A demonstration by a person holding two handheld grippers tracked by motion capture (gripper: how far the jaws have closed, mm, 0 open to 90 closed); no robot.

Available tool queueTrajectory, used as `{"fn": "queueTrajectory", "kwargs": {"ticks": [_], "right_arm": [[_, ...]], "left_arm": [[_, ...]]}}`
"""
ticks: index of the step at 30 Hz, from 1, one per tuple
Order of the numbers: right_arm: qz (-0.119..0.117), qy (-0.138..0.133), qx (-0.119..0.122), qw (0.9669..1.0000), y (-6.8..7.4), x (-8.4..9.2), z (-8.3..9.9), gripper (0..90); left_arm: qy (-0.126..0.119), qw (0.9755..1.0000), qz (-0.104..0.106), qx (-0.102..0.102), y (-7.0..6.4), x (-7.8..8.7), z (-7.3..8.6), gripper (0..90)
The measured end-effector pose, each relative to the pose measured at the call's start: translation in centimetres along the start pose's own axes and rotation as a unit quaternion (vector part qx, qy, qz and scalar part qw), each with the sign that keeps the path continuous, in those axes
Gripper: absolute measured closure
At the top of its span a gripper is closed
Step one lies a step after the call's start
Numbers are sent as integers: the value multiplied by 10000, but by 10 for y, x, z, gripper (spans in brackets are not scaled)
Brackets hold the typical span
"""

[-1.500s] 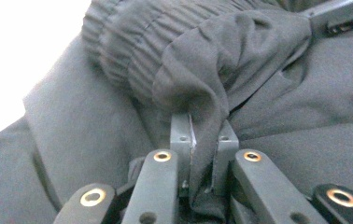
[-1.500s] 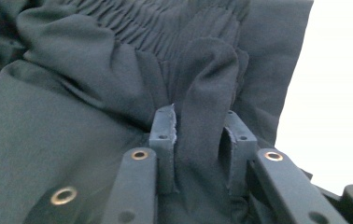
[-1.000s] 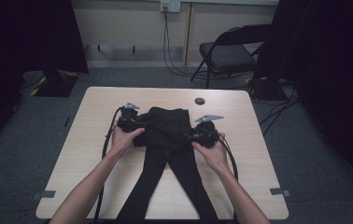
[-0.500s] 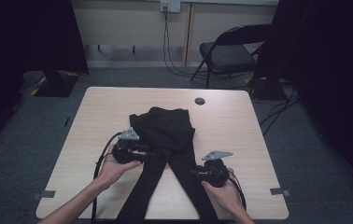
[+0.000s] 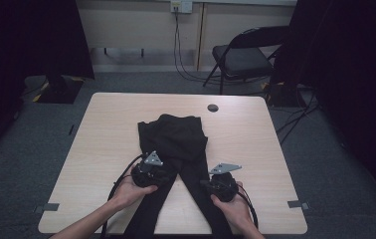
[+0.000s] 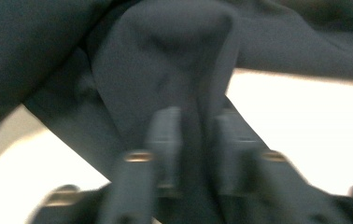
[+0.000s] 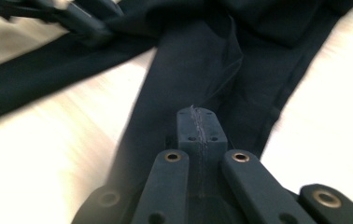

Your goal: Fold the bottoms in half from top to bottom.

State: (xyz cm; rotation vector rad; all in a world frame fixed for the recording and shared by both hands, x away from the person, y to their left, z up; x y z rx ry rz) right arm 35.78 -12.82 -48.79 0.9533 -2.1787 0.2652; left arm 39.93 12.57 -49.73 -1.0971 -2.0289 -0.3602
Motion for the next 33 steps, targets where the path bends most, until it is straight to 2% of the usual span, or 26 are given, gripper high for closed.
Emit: {"fn": "queueTrajectory", "kwargs": {"ticks": [1,2,4,5,6,7,8,9,10,11,13,15,16,17,19,21,23,24,26,27,28,29,31,32,33], "right_arm": [[-60,-27,7,10000,1,1,-1,895],[-112,-71,45,9999,3,3,-2,895],[-300,-175,34,9994,7,6,-4,896],[-350,-218,47,9991,9,7,-5,896],[-389,-266,74,9989,12,8,-7,896],[-473,-300,78,9984,16,9,-9,896],[-564,-340,71,9978,20,8,-11,896],[-635,-354,105,9973,25,8,-13,896],[-690,-336,146,9969,29,6,-15,896],[-736,-306,215,9966,35,3,-17,896],[-805,-222,333,9960,45,-6,-21,895],[-874,-178,335,9955,51,-15,-22,891],[-924,-95,342,9951,54,-21,-21,874],[-1012,4,362,9942,57,-26,-19,853],[-1303,204,497,9900,68,-38,-14,876],[-1447,243,626,9872,75,-39,-14,883],[-1521,103,614,9864,75,-32,-18,853],[-1528,42,568,9866,73,-29,-20,769],[-1423,-114,456,9887,65,-22,-26,763],[-1242,-195,384,9913,58,-21,-29,737],[-1127,-290,212,9930,50,-21,-34,676],[-1081,-324,185,9934,46,-22,-36,643],[-635,-311,129,9974,37,-31,-41,580],[-547,-271,170,9980,35,-37,-44,576],[-445,-278,250,9983,35,-43,-47,576]], "left_arm": [[27,9999,108,-12,1,0,0,875],[-21,10000,52,17,2,1,0,900],[-246,9989,319,240,6,10,-4,900],[-432,9980,348,289,8,18,-8,900],[-639,9965,412,344,10,27,-11,900],[-869,9936,537,492,13,35,-13,900],[-992,9920,566,542,15,42,-15,900],[-1058,9917,540,499,16,48,-17,900],[-1240,9896,507,514,19,55,-19,900],[-1388,9865,568,651,21,60,-20,900],[-1476,9847,596,708,26,64,-25,900],[-1555,9819,719,803,28,63,-27,900],[-1577,9814,735,806,28,63,-28,900],[-1596,9806,822,788,28,63,-29,900],[-1617,9802,819,800,27,64,-30,900],[-1667,9785,881,837,28,68,-32,900],[-1830,9747,929,887,31,75,-36,900],[-1855,9745,931,855,32,77,-39,900],[-1833,9742,1011,846,32,76,-42,900],[-1826,9731,1081,898,32,75,-43,900],[-1842,9729,1085,886,31,75,-44,900],[-1854,9726,1085,891,31,76,-46,900],[-1921,9709,1125,885,31,81,-50,900],[-1904,9709,1146,899,32,82,-53,900],[-1862,9720,1127,880,33,83,-56,900]]}}
Point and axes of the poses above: each handheld gripper's, and its own axes: x roughly backward along the jaws, z roughly out of its underside, y roughly to its left, the point moved 2 cm from there along -x, roughly forward along the jaws, and after that the axes turned 3 degrees about x, right-handed, at the moved point
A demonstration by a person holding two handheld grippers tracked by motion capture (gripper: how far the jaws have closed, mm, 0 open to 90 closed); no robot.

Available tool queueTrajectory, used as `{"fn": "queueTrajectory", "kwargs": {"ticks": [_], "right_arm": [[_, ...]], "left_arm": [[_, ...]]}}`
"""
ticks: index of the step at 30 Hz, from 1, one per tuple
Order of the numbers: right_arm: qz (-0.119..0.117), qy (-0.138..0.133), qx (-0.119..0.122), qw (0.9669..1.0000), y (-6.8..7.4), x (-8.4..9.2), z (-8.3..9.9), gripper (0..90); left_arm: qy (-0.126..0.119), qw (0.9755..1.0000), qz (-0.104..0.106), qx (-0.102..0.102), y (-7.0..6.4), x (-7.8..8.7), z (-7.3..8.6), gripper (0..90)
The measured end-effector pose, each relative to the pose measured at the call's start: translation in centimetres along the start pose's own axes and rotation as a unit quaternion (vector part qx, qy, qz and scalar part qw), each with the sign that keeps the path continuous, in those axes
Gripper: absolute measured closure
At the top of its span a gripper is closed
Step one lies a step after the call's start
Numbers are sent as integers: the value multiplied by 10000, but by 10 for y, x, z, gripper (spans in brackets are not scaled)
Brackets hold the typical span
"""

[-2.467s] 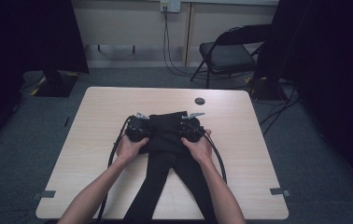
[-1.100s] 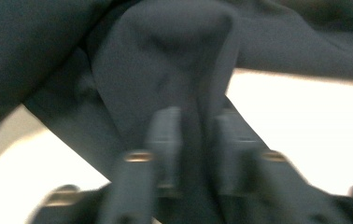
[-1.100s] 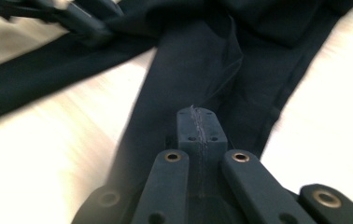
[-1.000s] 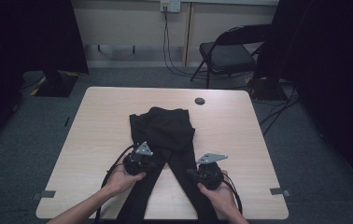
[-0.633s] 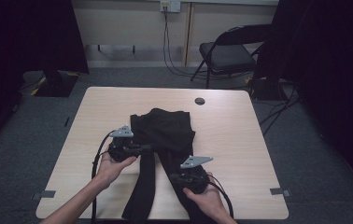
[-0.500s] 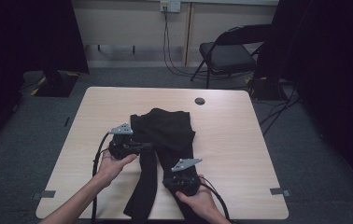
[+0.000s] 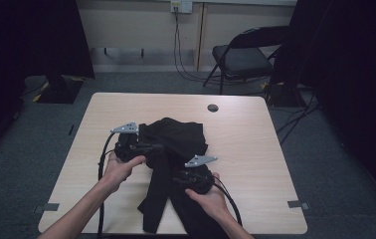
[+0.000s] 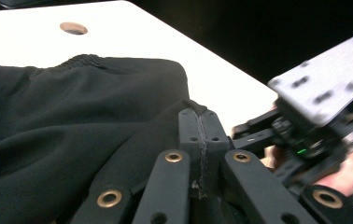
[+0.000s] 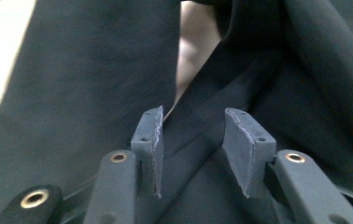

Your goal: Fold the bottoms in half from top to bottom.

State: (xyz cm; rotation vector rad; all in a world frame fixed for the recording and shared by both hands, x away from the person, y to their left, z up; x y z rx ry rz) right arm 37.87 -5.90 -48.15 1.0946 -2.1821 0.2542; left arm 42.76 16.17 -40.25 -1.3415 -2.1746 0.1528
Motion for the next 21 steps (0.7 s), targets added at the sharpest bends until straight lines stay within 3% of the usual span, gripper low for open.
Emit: {"fn": "queueTrajectory", "kwargs": {"ticks": [1,3,6,7,10,11,14,15,16,17,18,20,21], "right_arm": [[101,32,40,9999,-1,-7,-3,580],[99,160,-177,9997,-6,-23,-6,557],[417,303,-40,9987,-7,-38,-5,585],[375,222,-72,9990,-7,-41,-5,684],[138,232,26,9996,-1,-42,-6,802],[-36,251,72,9997,4,-42,-6,821],[-418,173,221,9987,19,-37,-6,760],[-783,190,188,9966,25,-35,-6,786],[-911,216,187,9954,29,-33,-5,796],[-755,275,343,9962,35,-29,-3,774],[-817,254,358,9957,37,-24,-1,757],[-565,270,398,9972,37,-12,0,680],[-593,349,407,9968,37,-3,3,652]], "left_arm": [[21,10000,10,-28,0,1,-4,900],[-11,10000,26,53,2,2,-11,900],[15,10000,-22,-1,2,0,-21,900],[14,10000,-28,-8,3,0,-22,900],[-5,10000,-89,16,6,-4,-29,900],[-35,9999,-90,37,7,-5,-30,900],[-74,9999,-93,105,11,-8,-34,900],[-52,9999,-102,102,12,-9,-35,900],[-59,9998,-126,121,12,-10,-35,900],[-58,9998,-133,108,12,-10,-35,900],[-65,9998,-150,102,11,-10,-35,900],[-67,9998,-147,106,11,-10,-35,900],[-49,9998,-172,65,11,-11,-35,900]]}}
Point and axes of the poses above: each handheld gripper's, and its own axes: x roughly backward along the jaws, z roughly out of its underside, y roughly to its left, the point moved 2 cm from there along -x, roughly forward along the jaws, and after that the axes turned 3 degrees about x, right-handed, at the moved point
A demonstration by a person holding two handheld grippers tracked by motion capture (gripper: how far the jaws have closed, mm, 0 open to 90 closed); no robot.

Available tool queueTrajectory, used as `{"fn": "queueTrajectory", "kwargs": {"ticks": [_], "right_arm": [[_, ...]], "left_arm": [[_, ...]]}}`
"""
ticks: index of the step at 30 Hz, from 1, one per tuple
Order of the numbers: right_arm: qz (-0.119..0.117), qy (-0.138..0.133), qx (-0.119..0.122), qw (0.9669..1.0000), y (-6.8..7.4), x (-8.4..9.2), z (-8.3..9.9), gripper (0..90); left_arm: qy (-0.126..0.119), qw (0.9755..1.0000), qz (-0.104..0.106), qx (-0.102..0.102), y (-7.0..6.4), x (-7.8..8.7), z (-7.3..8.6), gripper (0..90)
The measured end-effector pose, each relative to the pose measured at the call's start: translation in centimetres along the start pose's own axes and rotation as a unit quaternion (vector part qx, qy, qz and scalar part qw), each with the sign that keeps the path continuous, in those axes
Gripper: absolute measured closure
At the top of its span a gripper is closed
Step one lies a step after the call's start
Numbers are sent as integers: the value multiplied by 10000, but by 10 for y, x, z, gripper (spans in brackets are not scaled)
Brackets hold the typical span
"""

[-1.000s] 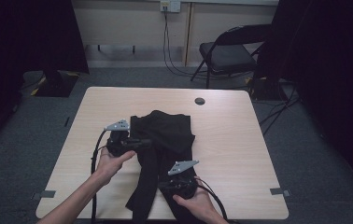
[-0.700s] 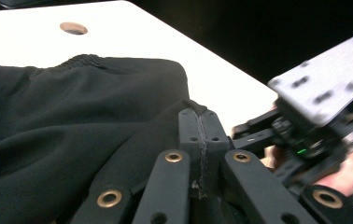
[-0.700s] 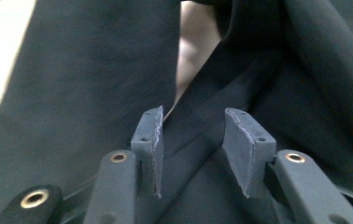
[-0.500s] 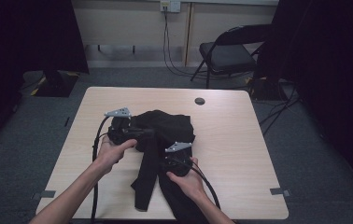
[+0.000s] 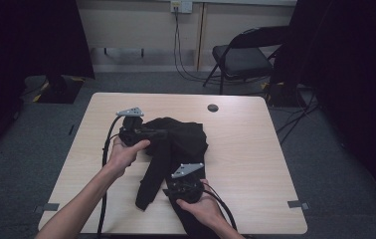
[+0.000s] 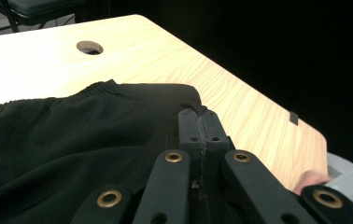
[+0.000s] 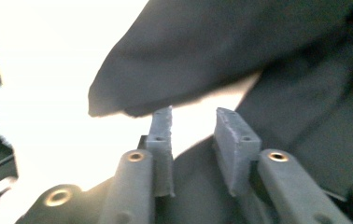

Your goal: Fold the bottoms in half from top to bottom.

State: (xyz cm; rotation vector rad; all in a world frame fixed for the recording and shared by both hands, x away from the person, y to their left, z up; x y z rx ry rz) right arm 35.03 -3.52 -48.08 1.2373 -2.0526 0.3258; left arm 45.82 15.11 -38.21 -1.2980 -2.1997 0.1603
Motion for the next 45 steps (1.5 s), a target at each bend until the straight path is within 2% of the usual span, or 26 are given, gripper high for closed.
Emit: {"fn": "queueTrajectory", "kwargs": {"ticks": [2,4,7,9,10,12,15,16,18,19,20,22,23,25,26,28,29,31,34,36,39,40,42,43,44,45], "right_arm": [[-85,-4,-3,10000,4,13,7,603],[-75,56,-17,10000,10,18,17,560],[35,296,14,9996,15,9,28,555],[163,331,-20,9993,16,4,30,770],[97,304,4,9995,16,2,30,843],[74,230,75,9997,20,2,29,891],[-151,-68,239,9996,33,4,25,893],[-337,-87,259,9991,39,4,24,894],[-602,-22,227,9979,46,0,25,892],[-661,123,352,9971,50,-4,27,881],[-766,272,422,9958,53,-8,30,837],[-798,268,360,9958,53,-11,33,688],[-726,214,293,9967,51,-7,32,627],[-483,-33,171,9987,41,6,26,604],[-332,-176,40,9993,34,13,22,545],[-48,-349,-189,9992,19,22,15,492],[156,-508,-362,9979,9,26,11,449],[246,-517,-741,9956,-5,21,7,382],[387,-312,-707,9963,-10,4,7,359],[413,-315,-871,9949,-12,-6,6,356],[548,-320,-925,9937,-13,-15,1,350],[742,-218,-995,9920,-14,-20,-1,341],[804,-129,-1044,9912,-17,-29,-1,363],[938,-171,-982,9906,-18,-32,-1,409],[1107,-139,-974,9890,-19,-33,-3,494],[1133,-176,-1016,9882,-20,-33,-4,607]], "left_arm": [[11,10000,26,13,0,-2,1,900],[-13,10000,-8,57,0,-5,1,900],[-36,9999,-24,121,0,-8,0,900],[-39,9999,-5,113,0,-9,-1,900],[-49,9999,-7,136,-1,-10,-1,900],[-8,9999,-34,120,0,-11,-2,900],[-22,9999,-24,138,1,-13,-4,900],[-22,9999,-20,139,0,-14,-4,900],[-35,9999,-10,144,-1,-16,-5,900],[-19,9999,24,132,-3,-17,-5,900],[11,9999,16,116,-4,-19,-5,900],[87,9999,26,82,-8,-23,-3,900],[120,9999,61,75,-11,-24,-2,900],[228,9997,111,-16,-17,-28,1,900],[263,9996,123,-44,-19,-29,3,900],[329,9993,158,-21,-22,-35,6,900],[356,9992,179,-34,-23,-38,7,900],[444,9988,197,-96,-24,-43,10,882],[355,9986,381,-113,-25,-41,10,761],[268,9989,372,-69,-24,-37,8,696],[148,9997,162,-54,-16,-26,6,631],[139,9999,49,-80,-12,-22,7,629],[197,9994,-265,-85,0,-17,11,629],[281,9984,-478,-66,10,-16,17,635],[354,9978,-563,-46,16,-15,21,639],[426,9972,-616,45,23,-15,27,648]]}}
Point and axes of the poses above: each handheld gripper's, and its own axes: x roughly backward along the jaws, z roughly out of its underside, y roughly to its left, the point moved 2 cm from there along -x, roughly forward along the jaws, and after that the axes turned 3 degrees about x, right-handed, at the moved point
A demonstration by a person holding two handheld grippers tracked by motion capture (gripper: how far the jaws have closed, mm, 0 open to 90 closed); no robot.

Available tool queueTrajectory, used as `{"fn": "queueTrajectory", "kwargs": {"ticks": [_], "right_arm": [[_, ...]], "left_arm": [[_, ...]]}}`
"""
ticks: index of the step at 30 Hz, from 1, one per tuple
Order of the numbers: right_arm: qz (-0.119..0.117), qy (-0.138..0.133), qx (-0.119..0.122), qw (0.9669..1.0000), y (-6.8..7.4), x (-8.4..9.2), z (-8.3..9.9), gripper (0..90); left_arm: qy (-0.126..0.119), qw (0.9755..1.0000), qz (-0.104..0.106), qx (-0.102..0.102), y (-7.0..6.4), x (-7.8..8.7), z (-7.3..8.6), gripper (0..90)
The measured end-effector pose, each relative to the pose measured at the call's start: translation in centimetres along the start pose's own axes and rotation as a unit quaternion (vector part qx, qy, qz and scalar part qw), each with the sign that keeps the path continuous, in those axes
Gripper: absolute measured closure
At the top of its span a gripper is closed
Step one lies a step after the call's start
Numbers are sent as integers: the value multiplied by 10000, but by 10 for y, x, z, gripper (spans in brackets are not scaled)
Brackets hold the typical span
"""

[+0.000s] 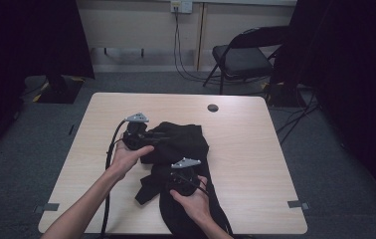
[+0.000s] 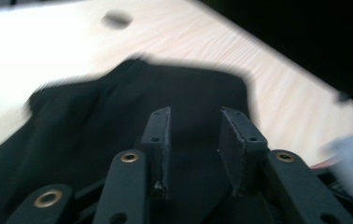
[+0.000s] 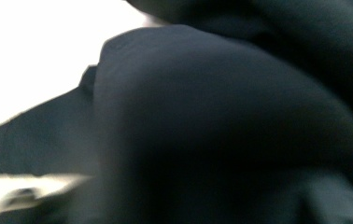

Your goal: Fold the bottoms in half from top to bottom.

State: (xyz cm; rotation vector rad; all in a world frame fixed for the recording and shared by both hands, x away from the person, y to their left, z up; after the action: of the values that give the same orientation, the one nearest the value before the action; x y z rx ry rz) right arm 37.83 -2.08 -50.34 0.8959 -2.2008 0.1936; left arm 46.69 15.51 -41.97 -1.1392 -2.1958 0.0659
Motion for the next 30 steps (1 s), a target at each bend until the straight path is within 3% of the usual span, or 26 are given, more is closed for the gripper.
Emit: {"fn": "queueTrajectory", "kwargs": {"ticks": [3,5,8,12,14,20,21,23,25,28,30], "right_arm": [[-186,-267,-13,9995,0,6,-2,860],[-377,-353,25,9987,0,18,-5,878],[-561,-485,74,9972,-1,42,-10,879],[-536,-585,175,9967,-6,79,-11,879],[-579,-367,-3,9976,-17,94,-4,878],[-191,107,-286,9994,-44,113,40,877],[19,162,-318,9994,-49,116,49,876],[163,200,-490,9985,-59,119,58,853],[479,155,-502,9975,-67,123,58,814],[562,-94,-535,9969,-75,129,51,761],[643,-223,-562,9961,-76,129,44,677]], "left_arm": [[380,9987,-327,93,18,-10,23,654],[579,9965,-568,190,28,-19,34,647],[561,9958,-642,337,36,-28,41,646],[725,9933,-889,138,33,-38,42,638],[739,9921,-1006,142,33,-44,44,638],[845,9896,-1167,37,32,-53,45,646],[833,9898,-1156,17,32,-54,45,647],[784,9909,-1097,-28,32,-57,45,651],[705,9910,-1139,11,35,-59,45,662],[513,9920,-1150,74,40,-66,43,667],[529,9907,-1249,95,43,-69,38,669]]}}
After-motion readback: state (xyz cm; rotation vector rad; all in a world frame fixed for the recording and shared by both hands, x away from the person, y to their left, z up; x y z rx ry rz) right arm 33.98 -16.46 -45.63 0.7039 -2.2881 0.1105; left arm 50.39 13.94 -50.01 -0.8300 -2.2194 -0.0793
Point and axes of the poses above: each handheld gripper's, and its own axes: x roughly backward along the jaws, z roughly out of its underside, y roughly to its left, the point moved 2 cm from there along -x, roughly forward along the jaws, and after that the axes turned 3 degrees about x, right-handed, at the moved point
